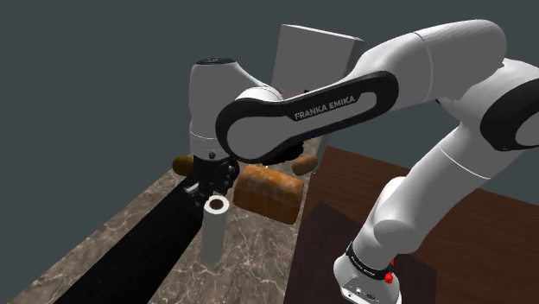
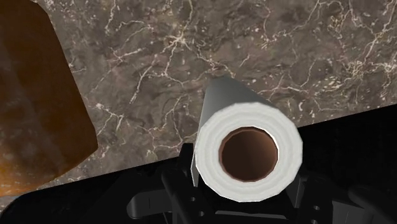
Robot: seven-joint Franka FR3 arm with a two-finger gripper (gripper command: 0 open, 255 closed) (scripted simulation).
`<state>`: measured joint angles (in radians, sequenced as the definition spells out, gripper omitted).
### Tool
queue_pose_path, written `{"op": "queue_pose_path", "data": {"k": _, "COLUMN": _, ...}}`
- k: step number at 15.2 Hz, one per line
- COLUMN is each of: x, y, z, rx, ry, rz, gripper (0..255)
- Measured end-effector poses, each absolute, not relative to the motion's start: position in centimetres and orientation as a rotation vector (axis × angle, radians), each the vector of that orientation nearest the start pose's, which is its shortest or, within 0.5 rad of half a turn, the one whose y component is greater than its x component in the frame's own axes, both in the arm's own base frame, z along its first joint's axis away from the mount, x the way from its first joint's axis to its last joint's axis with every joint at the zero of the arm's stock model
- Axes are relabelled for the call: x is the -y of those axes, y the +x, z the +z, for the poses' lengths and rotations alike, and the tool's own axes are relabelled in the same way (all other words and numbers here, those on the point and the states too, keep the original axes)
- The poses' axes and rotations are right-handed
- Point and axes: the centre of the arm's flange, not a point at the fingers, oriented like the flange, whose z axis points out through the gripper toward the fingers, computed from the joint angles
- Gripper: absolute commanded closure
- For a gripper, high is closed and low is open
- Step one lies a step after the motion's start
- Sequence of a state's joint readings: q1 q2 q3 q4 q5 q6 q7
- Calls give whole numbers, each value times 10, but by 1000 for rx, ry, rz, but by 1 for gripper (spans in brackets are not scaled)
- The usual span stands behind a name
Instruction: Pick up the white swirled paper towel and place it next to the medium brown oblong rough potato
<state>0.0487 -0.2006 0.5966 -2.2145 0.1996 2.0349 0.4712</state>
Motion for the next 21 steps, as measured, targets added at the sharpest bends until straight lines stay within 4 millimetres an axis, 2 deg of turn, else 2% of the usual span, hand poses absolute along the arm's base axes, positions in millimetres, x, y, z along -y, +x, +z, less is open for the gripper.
{"op": "queue_pose_path", "data": {"k": 21, "x": -314, "y": 384, "z": 556, "rx": 114, "ry": -3087, "rz": 64, "gripper": 255}}
